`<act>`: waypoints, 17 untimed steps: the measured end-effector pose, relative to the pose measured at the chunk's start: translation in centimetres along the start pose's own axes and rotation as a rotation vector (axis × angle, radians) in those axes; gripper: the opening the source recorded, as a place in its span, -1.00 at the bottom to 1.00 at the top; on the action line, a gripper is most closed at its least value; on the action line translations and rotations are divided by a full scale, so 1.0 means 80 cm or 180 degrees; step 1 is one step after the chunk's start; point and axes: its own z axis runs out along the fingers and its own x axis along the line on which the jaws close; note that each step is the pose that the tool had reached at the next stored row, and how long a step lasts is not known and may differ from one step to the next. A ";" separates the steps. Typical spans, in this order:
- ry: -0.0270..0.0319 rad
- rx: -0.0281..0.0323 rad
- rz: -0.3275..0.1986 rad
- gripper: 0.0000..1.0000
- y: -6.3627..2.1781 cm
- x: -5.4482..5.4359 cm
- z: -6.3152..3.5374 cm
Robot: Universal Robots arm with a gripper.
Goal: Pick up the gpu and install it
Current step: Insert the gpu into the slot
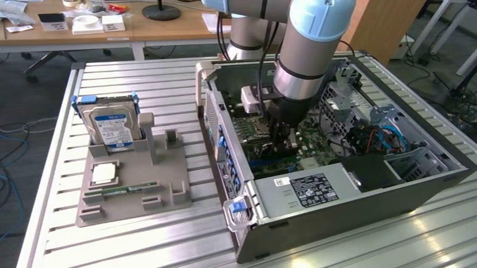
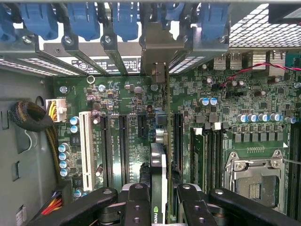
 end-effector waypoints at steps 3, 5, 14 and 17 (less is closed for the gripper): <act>0.0000 0.0000 0.0000 -0.47 0.000 0.000 0.000; -0.0001 0.0000 0.0001 -0.47 0.000 0.000 0.000; 0.0000 0.0000 0.0000 -0.47 0.000 0.001 0.000; 0.0001 0.0000 0.0000 -0.47 0.000 0.001 0.001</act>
